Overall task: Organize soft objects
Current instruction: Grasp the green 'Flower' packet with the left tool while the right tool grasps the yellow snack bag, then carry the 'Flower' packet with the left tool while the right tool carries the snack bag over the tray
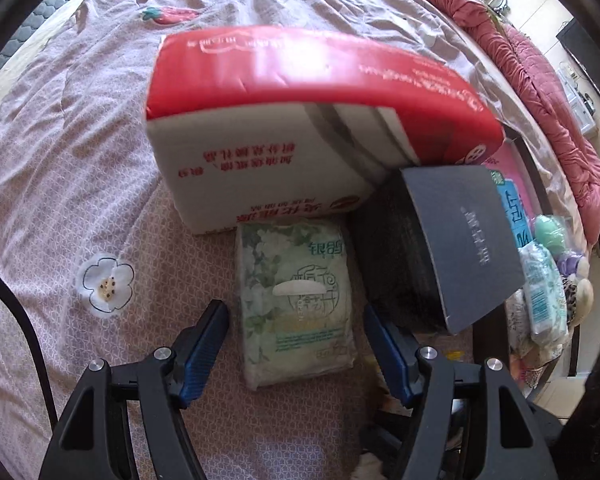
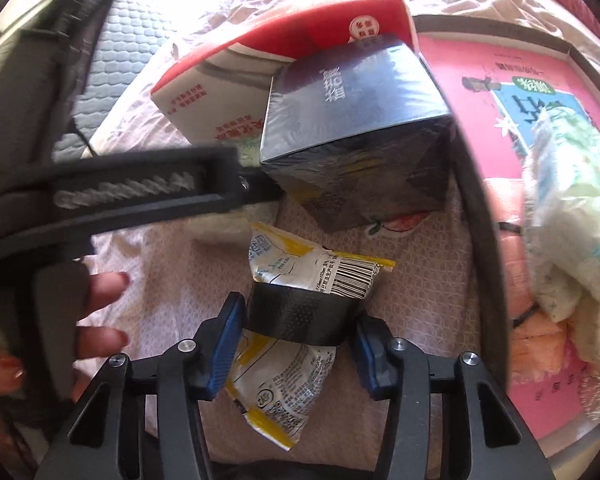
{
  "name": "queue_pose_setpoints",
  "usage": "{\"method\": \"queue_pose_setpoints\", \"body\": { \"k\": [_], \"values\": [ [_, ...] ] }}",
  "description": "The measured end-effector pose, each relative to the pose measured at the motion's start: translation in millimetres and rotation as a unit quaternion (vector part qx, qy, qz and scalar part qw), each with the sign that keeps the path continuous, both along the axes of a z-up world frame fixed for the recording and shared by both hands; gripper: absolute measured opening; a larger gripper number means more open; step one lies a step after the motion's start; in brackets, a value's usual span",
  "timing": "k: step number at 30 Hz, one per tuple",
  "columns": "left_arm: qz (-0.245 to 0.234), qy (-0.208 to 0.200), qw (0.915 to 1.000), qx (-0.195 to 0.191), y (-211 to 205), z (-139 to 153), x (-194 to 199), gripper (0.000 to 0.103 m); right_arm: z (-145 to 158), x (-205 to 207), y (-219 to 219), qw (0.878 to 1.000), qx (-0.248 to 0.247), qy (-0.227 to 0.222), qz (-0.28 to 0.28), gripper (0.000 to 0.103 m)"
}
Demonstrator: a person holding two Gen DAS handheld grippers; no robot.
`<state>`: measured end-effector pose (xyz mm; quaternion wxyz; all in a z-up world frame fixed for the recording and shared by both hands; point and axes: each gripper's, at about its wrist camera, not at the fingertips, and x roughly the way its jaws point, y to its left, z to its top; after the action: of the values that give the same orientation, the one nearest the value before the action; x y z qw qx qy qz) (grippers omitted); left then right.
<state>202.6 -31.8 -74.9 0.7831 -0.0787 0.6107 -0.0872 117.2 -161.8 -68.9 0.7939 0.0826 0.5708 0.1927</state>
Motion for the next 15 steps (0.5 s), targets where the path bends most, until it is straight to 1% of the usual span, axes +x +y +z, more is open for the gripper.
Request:
{"method": "queue_pose_setpoints", "body": {
  "k": [2,3,4,5,7,11,13,15],
  "values": [
    [0.001,-0.001,1.0000,-0.005,0.6,-1.0,-0.3,0.069,8.2,-3.8,-5.7,1.000,-0.001,-0.012,0.003,0.048],
    [0.004,0.001,1.0000,-0.007,1.4,-1.8,-0.2,0.066,13.2,-5.7,-7.9,1.000,0.000,-0.019,0.007,0.047],
    [0.008,0.002,1.0000,-0.006,2.4,-2.9,-0.5,0.056,19.0,-7.7,-10.0,1.000,-0.002,-0.028,0.012,0.045],
    [0.012,0.003,0.9999,-0.004,4.7,-3.6,-0.6,0.053,24.3,-9.9,-11.9,0.999,-0.004,-0.036,0.015,0.045],
    [0.018,0.005,0.9998,-0.011,7.9,-4.2,-1.5,0.049,33.1,-12.8,-15.0,0.999,-0.003,-0.048,0.022,0.043],
    [0.038,-0.004,0.9983,-0.045,18.8,0.2,-7.3,0.046,40.0,-15.0,-25.8,0.999,0.005,-0.051,0.015,0.043],
    [0.044,-0.015,0.9970,-0.061,24.1,8.0,-14.8,0.045,47.4,-19.5,-34.1,0.998,0.011,-0.059,0.013,0.043],
    [0.045,-0.030,0.9965,-0.064,25.2,21.3,-24.1,0.045,57.0,-23.9,-41.2,0.997,0.015,-0.071,0.011,0.043]
  ]
}}
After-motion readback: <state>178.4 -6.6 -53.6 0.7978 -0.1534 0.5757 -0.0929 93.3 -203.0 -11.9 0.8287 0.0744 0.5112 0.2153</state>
